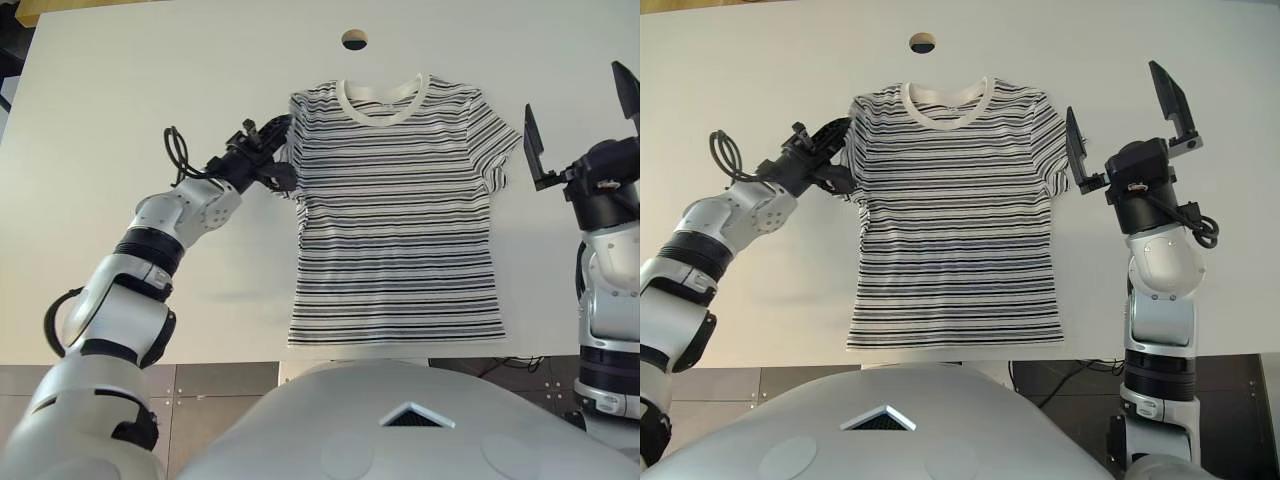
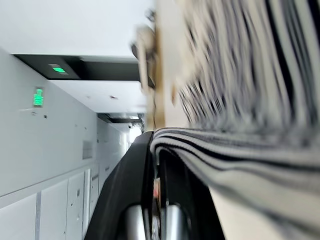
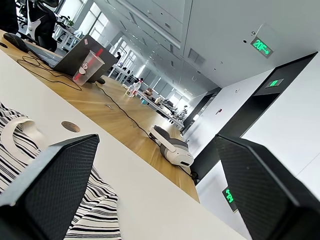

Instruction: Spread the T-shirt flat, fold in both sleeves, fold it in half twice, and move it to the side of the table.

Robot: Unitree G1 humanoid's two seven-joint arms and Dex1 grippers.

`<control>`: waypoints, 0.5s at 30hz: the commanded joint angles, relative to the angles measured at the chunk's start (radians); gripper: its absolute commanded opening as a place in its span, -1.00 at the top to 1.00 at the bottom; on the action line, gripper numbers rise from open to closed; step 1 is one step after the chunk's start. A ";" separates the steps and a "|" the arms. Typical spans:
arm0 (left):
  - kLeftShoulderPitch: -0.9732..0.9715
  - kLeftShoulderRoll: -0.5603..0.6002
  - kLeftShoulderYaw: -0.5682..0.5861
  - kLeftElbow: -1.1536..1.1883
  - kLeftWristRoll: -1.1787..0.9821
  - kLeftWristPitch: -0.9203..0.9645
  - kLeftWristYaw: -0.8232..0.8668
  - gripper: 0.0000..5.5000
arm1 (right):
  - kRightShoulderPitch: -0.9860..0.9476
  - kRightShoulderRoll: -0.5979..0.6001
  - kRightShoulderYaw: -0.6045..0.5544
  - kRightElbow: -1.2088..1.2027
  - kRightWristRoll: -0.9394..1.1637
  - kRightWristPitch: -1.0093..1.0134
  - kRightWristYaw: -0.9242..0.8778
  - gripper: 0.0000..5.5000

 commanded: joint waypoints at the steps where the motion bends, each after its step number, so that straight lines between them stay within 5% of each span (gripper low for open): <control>1: -0.006 -0.023 0.022 -0.035 -0.008 0.015 -0.004 0.96 | 0.006 0.011 0.012 0.006 -0.012 -0.016 0.004 -0.55; 6: -0.029 -0.076 -0.005 -0.021 0.016 0.023 -0.021 0.96 | 0.010 0.017 0.014 0.009 -0.010 -0.020 0.004 -0.55; 15: -0.036 -0.166 -0.012 0.030 -0.011 0.019 -0.051 0.43 | -0.056 0.005 0.008 0.124 -0.080 -0.032 -0.036 -0.55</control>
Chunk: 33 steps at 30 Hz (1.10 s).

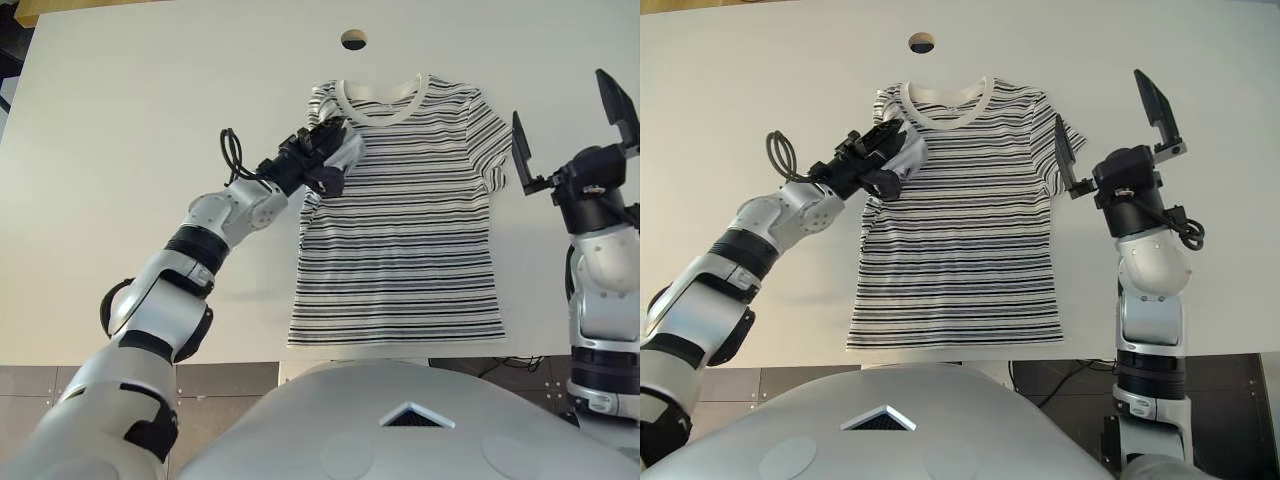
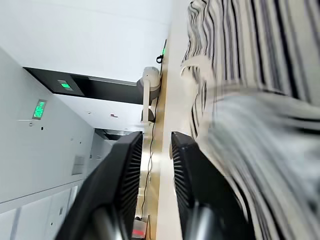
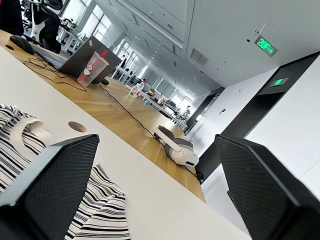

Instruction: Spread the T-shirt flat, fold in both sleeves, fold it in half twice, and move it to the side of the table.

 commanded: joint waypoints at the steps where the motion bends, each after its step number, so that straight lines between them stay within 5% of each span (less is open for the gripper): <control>1: -0.005 -0.012 0.036 -0.017 -0.037 -0.004 0.005 0.38 | -0.079 -0.039 -0.010 0.144 -0.128 -0.016 -0.072 -0.55; 7: 0.040 -0.023 0.154 -0.119 -0.186 -0.050 -0.001 0.04 | -0.392 -0.208 0.119 0.631 -0.516 -0.067 -0.304 -0.55; 11: 0.119 -0.011 0.274 -0.260 -0.315 -0.061 -0.006 0.04 | -0.712 -0.299 0.307 1.083 -0.737 -0.053 -0.400 -0.55; 16: 0.191 0.002 0.316 -0.362 -0.311 -0.032 -0.030 0.04 | -0.853 -0.268 0.478 1.355 -0.849 -0.084 -0.445 -0.55; 33: 0.244 -0.013 0.320 -0.420 -0.250 -0.012 -0.069 0.04 | -0.874 -0.213 0.761 1.451 -0.907 -0.328 -0.526 -0.55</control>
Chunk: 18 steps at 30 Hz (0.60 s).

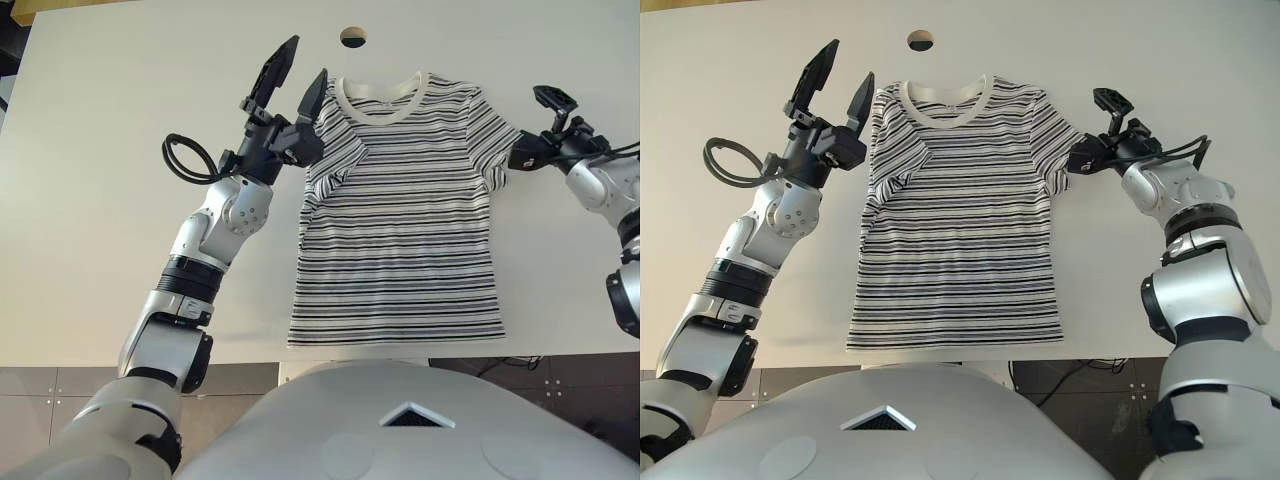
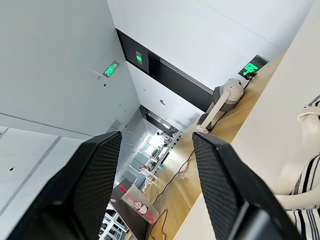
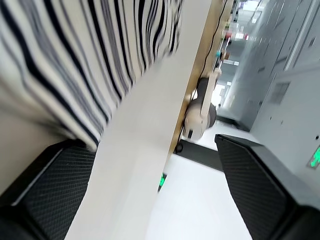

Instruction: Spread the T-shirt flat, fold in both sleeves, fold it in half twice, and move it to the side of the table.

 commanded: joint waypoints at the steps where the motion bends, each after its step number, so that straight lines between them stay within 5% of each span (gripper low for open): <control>1: 0.007 0.000 0.005 0.005 0.012 0.007 -0.012 0.04 | 0.007 0.019 0.050 -0.014 -0.011 -0.065 0.031 -0.55; 5: 0.001 -0.005 0.004 0.013 0.016 0.008 -0.011 0.04 | 0.003 0.017 0.079 -0.013 -0.019 -0.051 0.028 -0.55; 18: 0.005 -0.018 0.008 0.023 0.019 0.005 -0.007 0.04 | 0.007 0.001 0.106 0.013 -0.001 -0.002 0.028 0.37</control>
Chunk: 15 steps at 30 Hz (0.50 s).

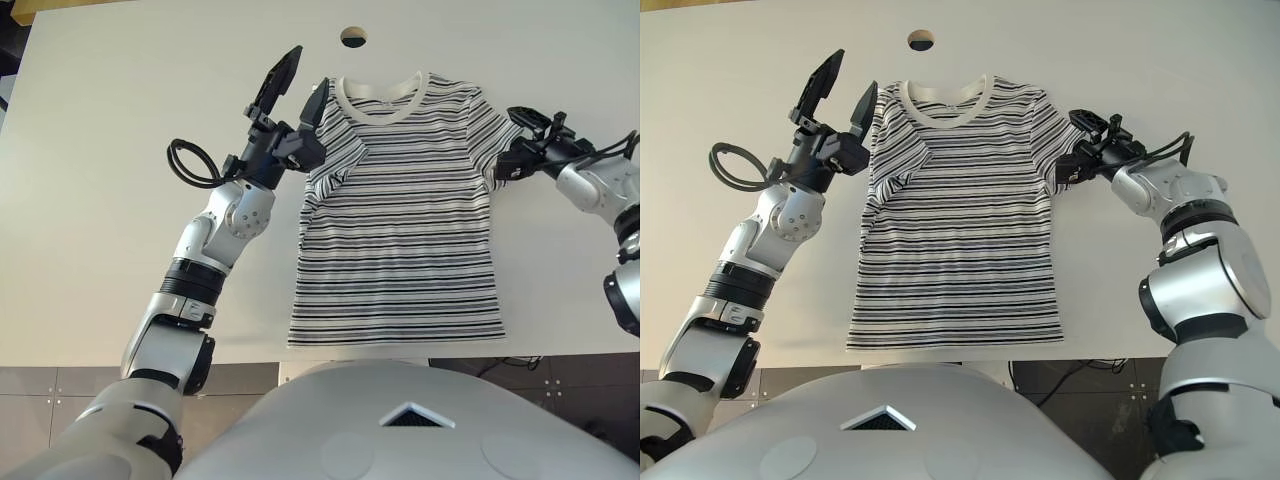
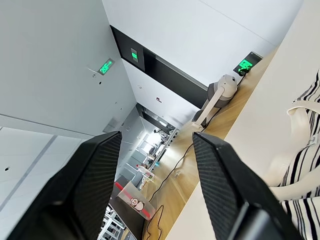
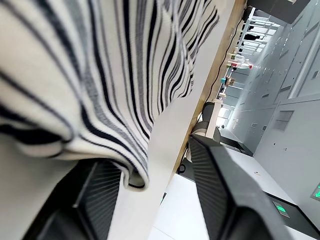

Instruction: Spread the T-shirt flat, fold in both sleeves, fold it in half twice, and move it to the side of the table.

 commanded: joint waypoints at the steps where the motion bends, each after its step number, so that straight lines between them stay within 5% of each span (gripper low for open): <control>1: -0.002 -0.008 0.006 0.008 0.000 0.004 -0.004 0.04 | 0.019 -0.002 0.013 0.013 0.001 0.007 0.024 0.45; 9: 0.001 -0.013 0.003 0.000 0.000 0.000 -0.012 0.04 | 0.030 -0.006 0.021 0.005 0.014 -0.005 0.037 0.96; 15: 0.011 -0.011 0.005 0.000 0.000 -0.002 -0.009 0.04 | 0.033 -0.034 -0.020 -0.032 0.066 -0.044 -0.003 0.96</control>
